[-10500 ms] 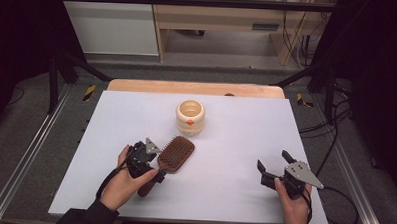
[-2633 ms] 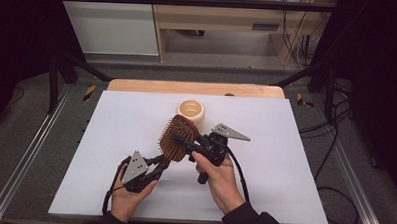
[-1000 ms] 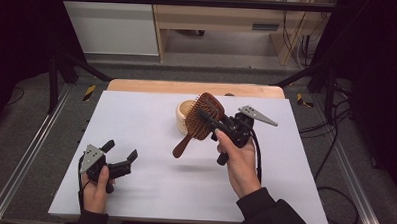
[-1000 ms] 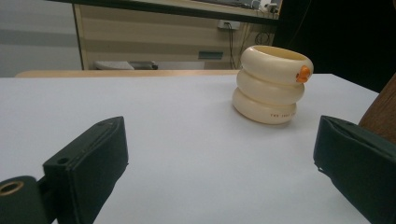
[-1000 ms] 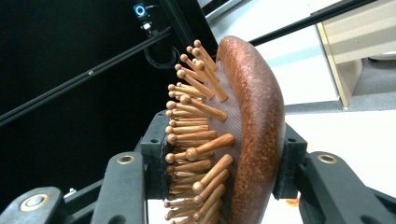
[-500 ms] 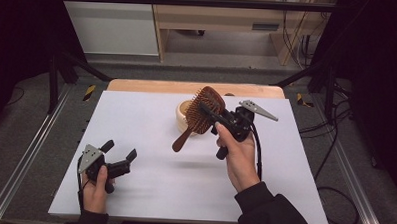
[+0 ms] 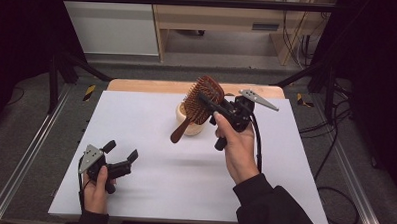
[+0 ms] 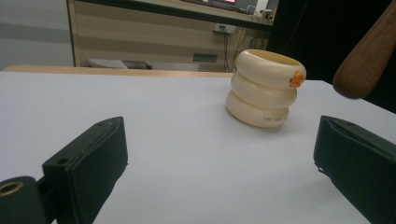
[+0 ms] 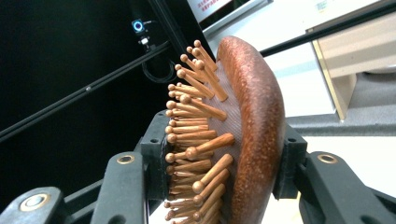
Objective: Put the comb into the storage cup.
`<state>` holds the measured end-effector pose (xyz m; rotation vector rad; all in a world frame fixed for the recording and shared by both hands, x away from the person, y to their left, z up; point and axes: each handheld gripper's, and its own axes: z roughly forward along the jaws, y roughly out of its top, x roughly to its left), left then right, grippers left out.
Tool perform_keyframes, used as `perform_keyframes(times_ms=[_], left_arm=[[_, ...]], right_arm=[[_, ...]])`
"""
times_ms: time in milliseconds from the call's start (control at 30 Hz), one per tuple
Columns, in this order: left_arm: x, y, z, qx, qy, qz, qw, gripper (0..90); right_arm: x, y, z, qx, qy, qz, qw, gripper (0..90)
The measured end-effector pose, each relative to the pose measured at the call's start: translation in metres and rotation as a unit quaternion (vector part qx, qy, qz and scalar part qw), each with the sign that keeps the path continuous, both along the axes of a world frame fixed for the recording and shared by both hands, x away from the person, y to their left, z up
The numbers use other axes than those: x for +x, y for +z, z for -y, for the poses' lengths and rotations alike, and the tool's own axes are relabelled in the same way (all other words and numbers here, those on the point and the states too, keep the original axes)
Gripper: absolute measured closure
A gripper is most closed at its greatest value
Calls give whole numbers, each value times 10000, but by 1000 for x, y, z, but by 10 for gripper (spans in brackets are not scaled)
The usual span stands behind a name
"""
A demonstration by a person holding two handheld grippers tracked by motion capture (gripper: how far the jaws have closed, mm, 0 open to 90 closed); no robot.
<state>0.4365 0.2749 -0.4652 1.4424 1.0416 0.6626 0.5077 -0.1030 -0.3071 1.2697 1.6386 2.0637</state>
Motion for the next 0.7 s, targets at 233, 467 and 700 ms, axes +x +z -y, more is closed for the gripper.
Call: perform_keyframes(times_ms=[233,467,700], left_arm=[[1,0,0,15,-8,-10,10000,29],[0,0,1,65,-24,-11,10000,29],[0,0,1,80,-21,-4,10000,29]], right_arm=[[10,15,-3,44,-68,5,10000,510],[24,22,1,164,-223,45,9996,509],[38,25,6,430,-360,29,9984,509]])
